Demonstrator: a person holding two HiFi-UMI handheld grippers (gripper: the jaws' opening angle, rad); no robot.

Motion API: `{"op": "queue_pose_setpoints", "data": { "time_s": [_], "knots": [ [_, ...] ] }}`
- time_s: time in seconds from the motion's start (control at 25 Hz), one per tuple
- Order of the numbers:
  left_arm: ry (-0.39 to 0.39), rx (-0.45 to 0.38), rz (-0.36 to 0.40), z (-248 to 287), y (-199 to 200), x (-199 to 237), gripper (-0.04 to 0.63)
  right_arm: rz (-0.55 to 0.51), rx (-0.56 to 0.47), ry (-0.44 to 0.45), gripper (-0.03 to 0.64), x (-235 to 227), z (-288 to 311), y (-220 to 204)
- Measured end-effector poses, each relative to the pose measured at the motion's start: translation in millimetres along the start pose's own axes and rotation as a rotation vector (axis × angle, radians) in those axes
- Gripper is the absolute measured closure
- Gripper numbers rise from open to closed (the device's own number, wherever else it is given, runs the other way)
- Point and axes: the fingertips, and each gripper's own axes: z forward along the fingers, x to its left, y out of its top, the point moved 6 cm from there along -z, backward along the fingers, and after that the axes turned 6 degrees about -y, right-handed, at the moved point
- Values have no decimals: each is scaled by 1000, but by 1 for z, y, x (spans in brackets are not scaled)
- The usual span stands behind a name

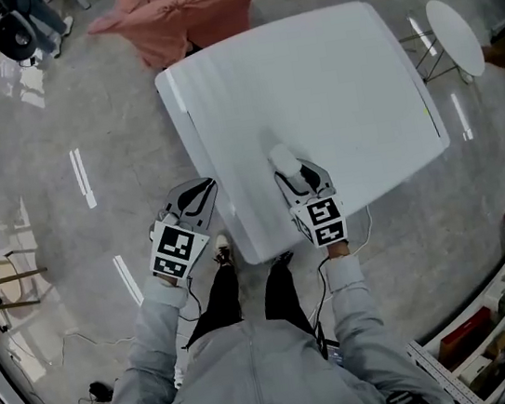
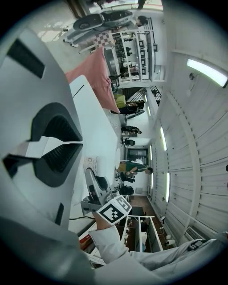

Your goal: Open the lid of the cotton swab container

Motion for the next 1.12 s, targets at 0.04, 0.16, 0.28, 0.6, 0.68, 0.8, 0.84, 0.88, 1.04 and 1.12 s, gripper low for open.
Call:
{"op": "queue_pose_setpoints", "data": {
  "time_s": [0.04, 0.16, 0.28, 0.6, 0.68, 0.8, 0.84, 0.88, 1.04, 1.12],
  "knots": [
    [5, -10, 8, -2, 6, -1, 565, 6, -12, -8, 396, -3, -7, 6],
    [29, -53, 32, -8, 26, -1, 565, 1, -44, -40, 396, -13, -31, 30],
    [48, -97, 52, -18, 48, -3, 565, -31, -66, -74, 396, -18, -60, 53],
    [73, -209, 123, -35, 108, -7, 565, -100, -134, -162, 397, -32, -117, 114],
    [73, -229, 135, -40, 120, -11, 565, -109, -140, -177, 397, -32, -131, 125],
    [71, -261, 151, -47, 134, -15, 565, -123, -149, -196, 396, -33, -149, 136],
    [72, -271, 157, -49, 138, -16, 565, -130, -154, -200, 397, -34, -154, 138],
    [74, -281, 163, -50, 142, -17, 565, -137, -161, -202, 396, -35, -159, 141],
    [86, -327, 194, -54, 163, -16, 565, -148, -194, -213, 397, -39, -176, 159],
    [89, -345, 207, -58, 172, -16, 565, -155, -215, -223, 396, -39, -184, 167]
  ]
}}
